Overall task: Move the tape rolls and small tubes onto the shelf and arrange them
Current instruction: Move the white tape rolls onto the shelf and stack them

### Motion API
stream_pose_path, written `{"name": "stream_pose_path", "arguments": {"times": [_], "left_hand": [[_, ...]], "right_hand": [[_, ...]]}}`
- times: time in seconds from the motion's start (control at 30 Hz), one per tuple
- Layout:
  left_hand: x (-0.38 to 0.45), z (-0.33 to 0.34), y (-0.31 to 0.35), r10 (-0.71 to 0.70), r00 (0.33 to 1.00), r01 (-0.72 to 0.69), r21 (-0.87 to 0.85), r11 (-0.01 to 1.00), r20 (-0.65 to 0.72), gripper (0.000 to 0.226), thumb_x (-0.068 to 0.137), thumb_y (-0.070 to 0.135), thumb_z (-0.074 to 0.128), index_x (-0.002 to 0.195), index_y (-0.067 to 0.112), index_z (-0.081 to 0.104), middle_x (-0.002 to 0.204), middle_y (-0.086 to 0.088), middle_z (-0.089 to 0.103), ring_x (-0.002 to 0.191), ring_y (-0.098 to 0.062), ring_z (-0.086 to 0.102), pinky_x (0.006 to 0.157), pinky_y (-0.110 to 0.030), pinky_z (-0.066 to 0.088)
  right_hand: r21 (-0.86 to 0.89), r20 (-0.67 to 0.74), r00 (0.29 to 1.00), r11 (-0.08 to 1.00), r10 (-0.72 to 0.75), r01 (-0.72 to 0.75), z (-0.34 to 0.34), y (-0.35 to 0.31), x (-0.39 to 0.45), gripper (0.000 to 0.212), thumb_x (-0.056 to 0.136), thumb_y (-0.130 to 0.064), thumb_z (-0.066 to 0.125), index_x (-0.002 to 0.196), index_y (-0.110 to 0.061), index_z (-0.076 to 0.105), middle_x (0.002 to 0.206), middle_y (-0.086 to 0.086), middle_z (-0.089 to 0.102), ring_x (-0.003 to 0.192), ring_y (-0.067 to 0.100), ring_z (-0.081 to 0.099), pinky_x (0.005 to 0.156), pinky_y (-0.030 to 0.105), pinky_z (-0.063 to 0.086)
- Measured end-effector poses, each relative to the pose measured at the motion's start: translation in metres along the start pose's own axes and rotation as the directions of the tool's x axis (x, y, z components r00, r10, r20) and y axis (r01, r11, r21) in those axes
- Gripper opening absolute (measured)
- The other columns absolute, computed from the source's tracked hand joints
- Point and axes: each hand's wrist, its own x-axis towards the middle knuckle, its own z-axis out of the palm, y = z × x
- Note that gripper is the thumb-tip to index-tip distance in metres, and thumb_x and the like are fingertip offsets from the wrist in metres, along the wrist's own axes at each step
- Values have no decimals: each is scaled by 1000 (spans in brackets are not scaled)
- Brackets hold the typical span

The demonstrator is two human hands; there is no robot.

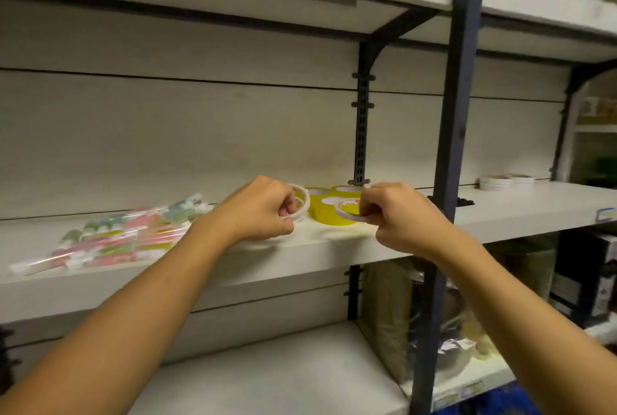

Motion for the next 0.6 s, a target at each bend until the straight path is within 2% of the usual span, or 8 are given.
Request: {"name": "stream_pose_path", "arguments": {"times": [0.13,0.4,0.5,0.6], "left_hand": [[9,9,26,62,998,-60,-47,997,27,12,72,25,65,84,22,66,75,13,62,73,-9,59,72,-37,54],[39,13,103,177,984,-174,-99,980,31,7,80,23,64,87,23,63,82,9,62,78,-11,59,71,-34,54],[50,20,132,216,976,-210,-122,970,37,7,81,23,63,88,23,62,85,8,61,79,-11,58,74,-36,55],[65,30,160,240,970,-232,-132,964,44,8,83,23,63,90,23,64,85,8,62,80,-10,59,76,-39,56]], "right_hand": [[-80,-35,994,991,101,-104,-25,13,-31,22,76,-2,63,88,-22,64,88,-7,59,81,18,56,65,41,55],[-185,-56,945,926,323,-328,-73,60,-93,23,82,-5,70,99,-20,66,97,-5,60,87,15,54,75,32,57],[-200,-69,920,898,385,-391,-89,87,-114,20,84,-7,69,97,-22,65,97,-5,59,86,13,53,73,26,53],[-198,-86,897,875,433,-441,-101,118,-134,18,84,-9,68,95,-23,65,96,-5,60,85,12,52,75,27,53]]}}
